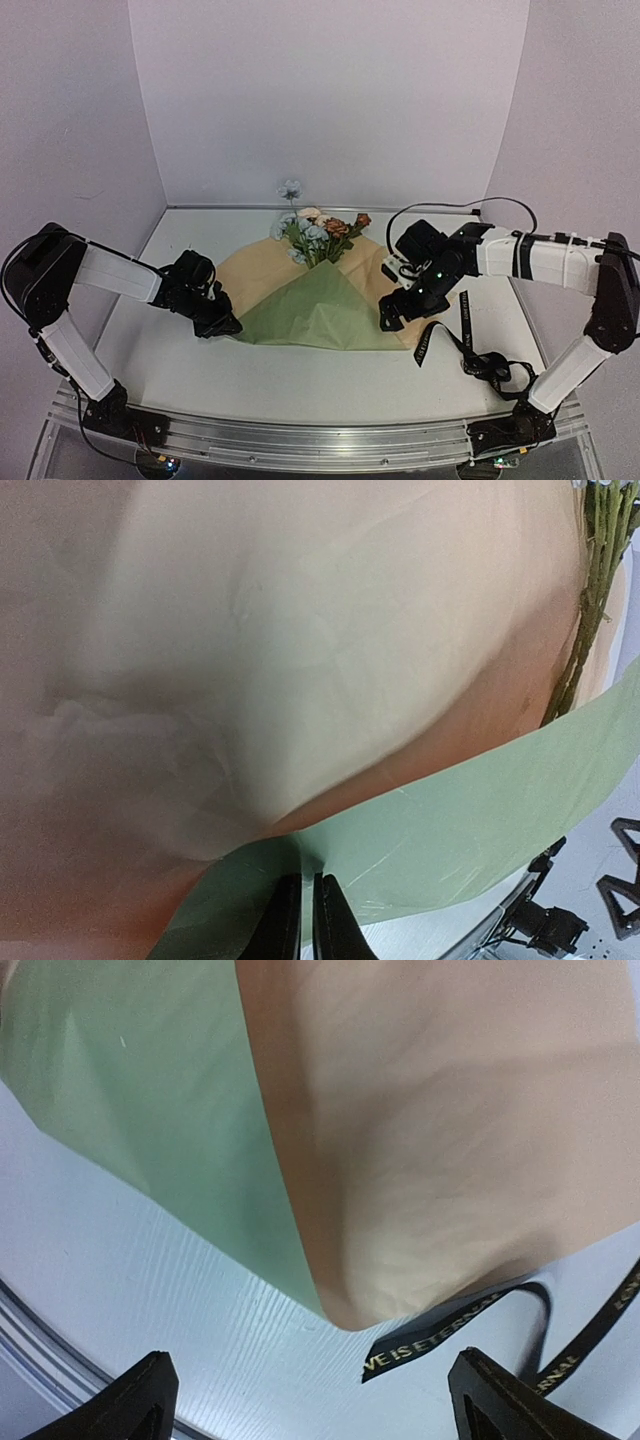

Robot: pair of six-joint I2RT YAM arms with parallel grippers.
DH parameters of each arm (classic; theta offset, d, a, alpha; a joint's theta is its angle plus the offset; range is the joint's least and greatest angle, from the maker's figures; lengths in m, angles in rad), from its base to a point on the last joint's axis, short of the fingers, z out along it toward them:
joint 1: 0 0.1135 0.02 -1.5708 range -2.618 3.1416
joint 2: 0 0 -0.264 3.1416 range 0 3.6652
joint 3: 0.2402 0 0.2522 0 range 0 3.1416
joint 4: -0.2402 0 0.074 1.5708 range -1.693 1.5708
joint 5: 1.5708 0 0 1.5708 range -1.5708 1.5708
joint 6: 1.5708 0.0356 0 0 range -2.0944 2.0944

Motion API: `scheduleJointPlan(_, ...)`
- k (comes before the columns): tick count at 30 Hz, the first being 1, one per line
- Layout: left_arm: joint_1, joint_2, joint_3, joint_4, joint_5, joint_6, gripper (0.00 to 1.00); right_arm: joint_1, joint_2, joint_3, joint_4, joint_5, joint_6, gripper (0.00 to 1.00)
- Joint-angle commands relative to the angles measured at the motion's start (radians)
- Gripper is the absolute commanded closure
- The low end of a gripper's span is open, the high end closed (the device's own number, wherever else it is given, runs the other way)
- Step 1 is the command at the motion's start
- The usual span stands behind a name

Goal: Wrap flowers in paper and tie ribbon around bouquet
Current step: Adjust the one-fourth folded wrapping paper at the center of the board.

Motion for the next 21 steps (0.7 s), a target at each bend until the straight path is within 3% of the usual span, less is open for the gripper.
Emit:
scheduleJointPlan(1,0.002,0.006,0.002,-0.092,-0.085,0.021,0.92,-0.033,-0.038,-0.109,0.148,-0.164,0.065,0.05)
scheduleJointPlan(5,0.003,0.006,0.006,-0.106,-0.093,0.027,0.93,-0.046,0.036,-0.107,0.180,-0.238,0.070,0.12)
scheduleJointPlan(15,0.003,0.008,0.014,-0.132,-0.109,0.031,0.93,-0.069,0.171,-0.062,0.192,-0.258,0.043,0.29)
scheduleJointPlan(21,0.004,0.014,0.013,-0.150,-0.124,0.034,0.94,-0.081,0.188,-0.054,0.190,-0.285,0.043,0.50)
